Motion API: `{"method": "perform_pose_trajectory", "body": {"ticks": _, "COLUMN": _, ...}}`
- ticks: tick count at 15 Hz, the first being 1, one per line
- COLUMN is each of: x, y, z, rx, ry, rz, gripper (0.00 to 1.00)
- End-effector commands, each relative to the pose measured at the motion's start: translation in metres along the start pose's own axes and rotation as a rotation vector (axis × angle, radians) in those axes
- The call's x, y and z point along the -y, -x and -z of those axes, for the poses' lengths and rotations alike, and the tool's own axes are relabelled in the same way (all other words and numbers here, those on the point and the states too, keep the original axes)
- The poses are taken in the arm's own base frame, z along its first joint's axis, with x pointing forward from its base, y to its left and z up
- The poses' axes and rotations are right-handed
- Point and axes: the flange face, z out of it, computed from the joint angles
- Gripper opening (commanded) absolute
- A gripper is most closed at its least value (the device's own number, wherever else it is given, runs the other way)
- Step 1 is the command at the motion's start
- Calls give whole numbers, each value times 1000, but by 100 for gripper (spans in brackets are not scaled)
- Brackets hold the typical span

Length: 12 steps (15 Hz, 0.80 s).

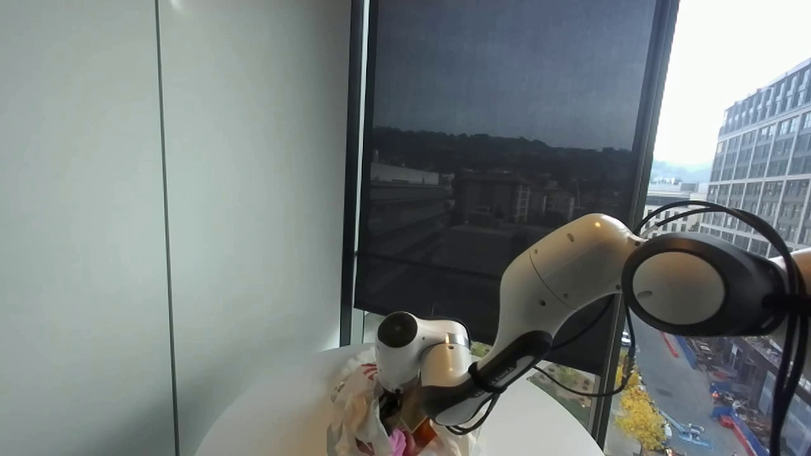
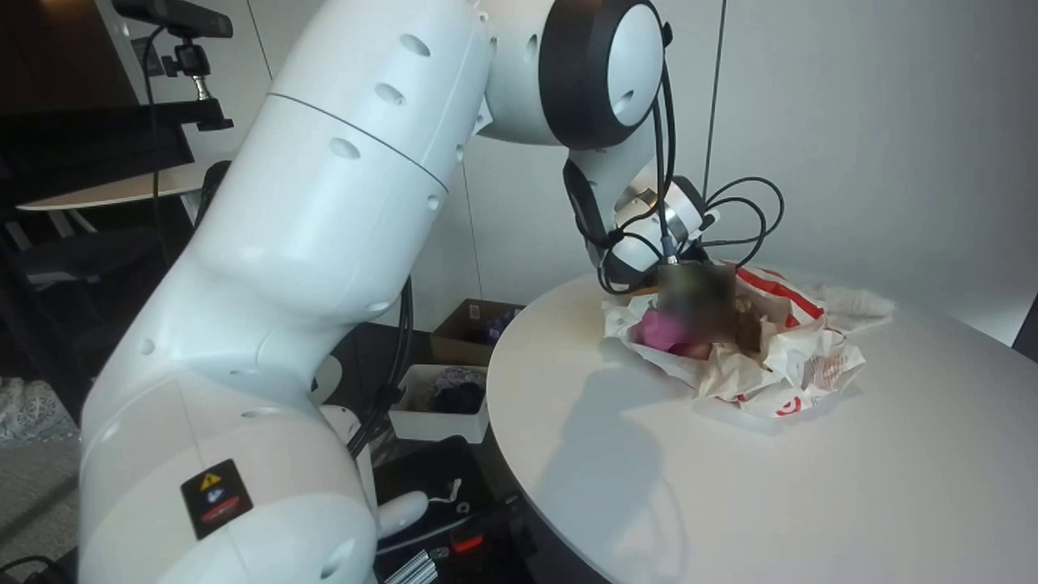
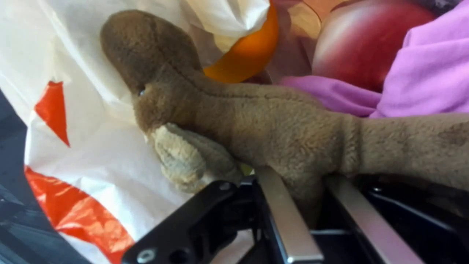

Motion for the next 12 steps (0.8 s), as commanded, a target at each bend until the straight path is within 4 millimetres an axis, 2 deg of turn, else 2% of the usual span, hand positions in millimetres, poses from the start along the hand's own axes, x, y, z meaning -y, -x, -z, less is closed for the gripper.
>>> {"method": "perform_pose_trajectory", "body": {"ticks": 1, "x": 4, "y": -2, "z": -38, "rx": -7, "ry": -54, "rz": -9, "gripper": 17}}
{"method": "perform_pose_trajectory", "body": {"ticks": 4, "x": 7, "y": 4, "z": -60, "rx": 2, "ry": -87, "rz": -13, "gripper": 16}}
{"method": "perform_pose_trajectory", "body": {"ticks": 7, "x": 7, "y": -8, "z": -50, "rx": -50, "ry": -134, "rz": -26, "gripper": 16}}
{"method": "perform_pose_trajectory", "body": {"ticks": 8, "x": 5, "y": -8, "z": -49, "rx": -45, "ry": -145, "rz": -35, "gripper": 40}}
{"method": "perform_pose_trajectory", "body": {"ticks": 9, "x": 3, "y": -7, "z": -49, "rx": -35, "ry": -150, "rz": -53, "gripper": 41}}
{"method": "perform_pose_trajectory", "body": {"ticks": 12, "x": -11, "y": 11, "z": -42, "rx": 54, "ry": -177, "rz": -106, "gripper": 64}}
